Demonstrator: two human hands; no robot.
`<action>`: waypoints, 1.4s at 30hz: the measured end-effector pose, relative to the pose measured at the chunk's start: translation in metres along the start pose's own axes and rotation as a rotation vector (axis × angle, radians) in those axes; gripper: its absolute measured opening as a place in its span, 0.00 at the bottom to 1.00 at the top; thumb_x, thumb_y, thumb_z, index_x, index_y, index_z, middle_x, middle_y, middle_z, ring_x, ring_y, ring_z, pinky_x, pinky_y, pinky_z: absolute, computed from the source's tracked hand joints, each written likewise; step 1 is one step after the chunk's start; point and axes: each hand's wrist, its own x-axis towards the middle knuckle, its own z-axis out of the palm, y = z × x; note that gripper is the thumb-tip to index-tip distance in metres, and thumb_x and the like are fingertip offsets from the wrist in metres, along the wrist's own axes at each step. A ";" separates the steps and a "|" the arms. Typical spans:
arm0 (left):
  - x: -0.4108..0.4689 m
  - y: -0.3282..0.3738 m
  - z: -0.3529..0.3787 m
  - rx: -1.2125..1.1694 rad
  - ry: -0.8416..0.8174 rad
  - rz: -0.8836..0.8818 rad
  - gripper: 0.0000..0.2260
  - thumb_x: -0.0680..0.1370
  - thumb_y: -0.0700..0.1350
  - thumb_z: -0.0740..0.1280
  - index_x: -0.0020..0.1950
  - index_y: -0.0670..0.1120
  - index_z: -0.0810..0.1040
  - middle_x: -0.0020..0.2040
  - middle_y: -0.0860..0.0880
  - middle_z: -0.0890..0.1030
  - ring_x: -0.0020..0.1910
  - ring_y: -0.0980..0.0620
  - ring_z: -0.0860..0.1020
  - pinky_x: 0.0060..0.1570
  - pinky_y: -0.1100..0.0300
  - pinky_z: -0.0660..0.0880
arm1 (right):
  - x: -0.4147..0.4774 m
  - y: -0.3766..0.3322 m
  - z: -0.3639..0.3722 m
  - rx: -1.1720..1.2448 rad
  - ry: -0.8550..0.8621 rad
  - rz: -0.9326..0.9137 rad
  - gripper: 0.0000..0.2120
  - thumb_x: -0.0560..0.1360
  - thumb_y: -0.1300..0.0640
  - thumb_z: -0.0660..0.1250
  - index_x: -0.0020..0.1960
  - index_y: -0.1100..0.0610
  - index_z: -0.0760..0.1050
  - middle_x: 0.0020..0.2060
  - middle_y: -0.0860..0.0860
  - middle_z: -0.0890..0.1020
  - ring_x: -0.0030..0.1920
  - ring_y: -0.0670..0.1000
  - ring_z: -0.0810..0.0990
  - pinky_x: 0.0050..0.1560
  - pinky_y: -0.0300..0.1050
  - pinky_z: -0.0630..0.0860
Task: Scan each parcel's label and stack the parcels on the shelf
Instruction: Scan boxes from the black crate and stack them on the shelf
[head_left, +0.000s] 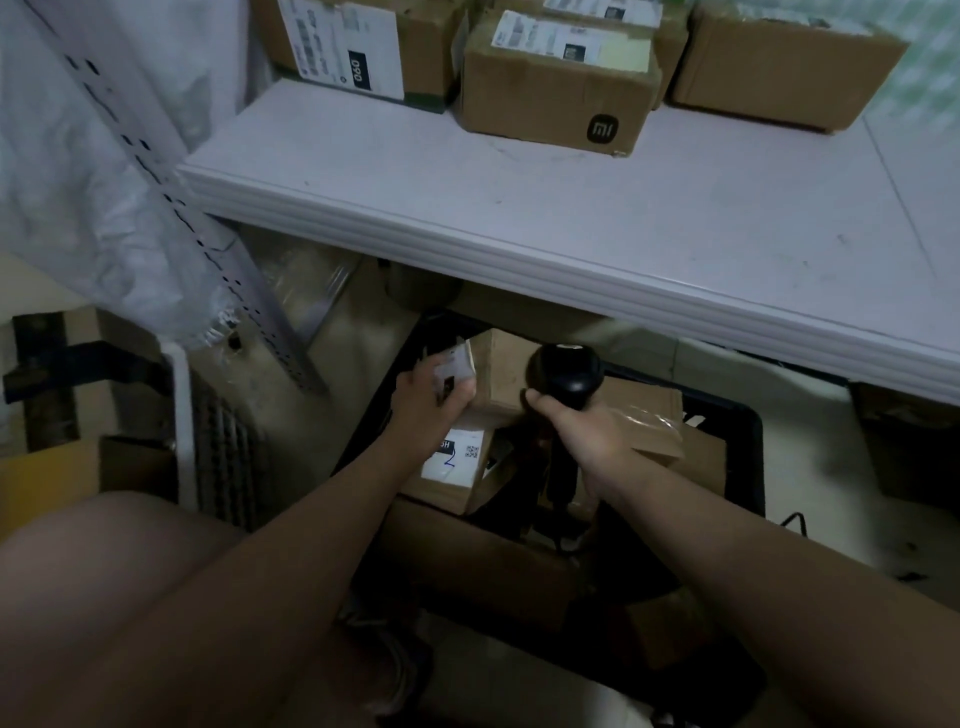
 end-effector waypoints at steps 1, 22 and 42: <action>0.002 -0.003 -0.001 0.030 -0.022 -0.039 0.41 0.67 0.72 0.63 0.74 0.52 0.61 0.69 0.47 0.65 0.70 0.45 0.65 0.68 0.45 0.65 | 0.001 0.002 -0.001 -0.017 -0.014 0.001 0.14 0.74 0.53 0.72 0.56 0.49 0.73 0.44 0.45 0.79 0.42 0.42 0.76 0.35 0.34 0.70; -0.079 0.064 -0.038 -0.176 0.609 0.212 0.31 0.68 0.66 0.63 0.65 0.49 0.71 0.61 0.48 0.72 0.61 0.50 0.69 0.62 0.46 0.69 | -0.089 0.012 -0.021 -0.065 -0.133 -0.323 0.08 0.72 0.72 0.66 0.38 0.61 0.75 0.29 0.52 0.78 0.32 0.48 0.78 0.35 0.39 0.75; -0.019 0.253 -0.037 -0.095 0.433 0.331 0.31 0.75 0.54 0.70 0.73 0.44 0.63 0.71 0.43 0.64 0.70 0.44 0.64 0.70 0.51 0.62 | -0.072 -0.124 -0.132 -0.356 0.045 -0.367 0.09 0.68 0.70 0.67 0.46 0.61 0.75 0.36 0.56 0.77 0.37 0.53 0.76 0.38 0.45 0.73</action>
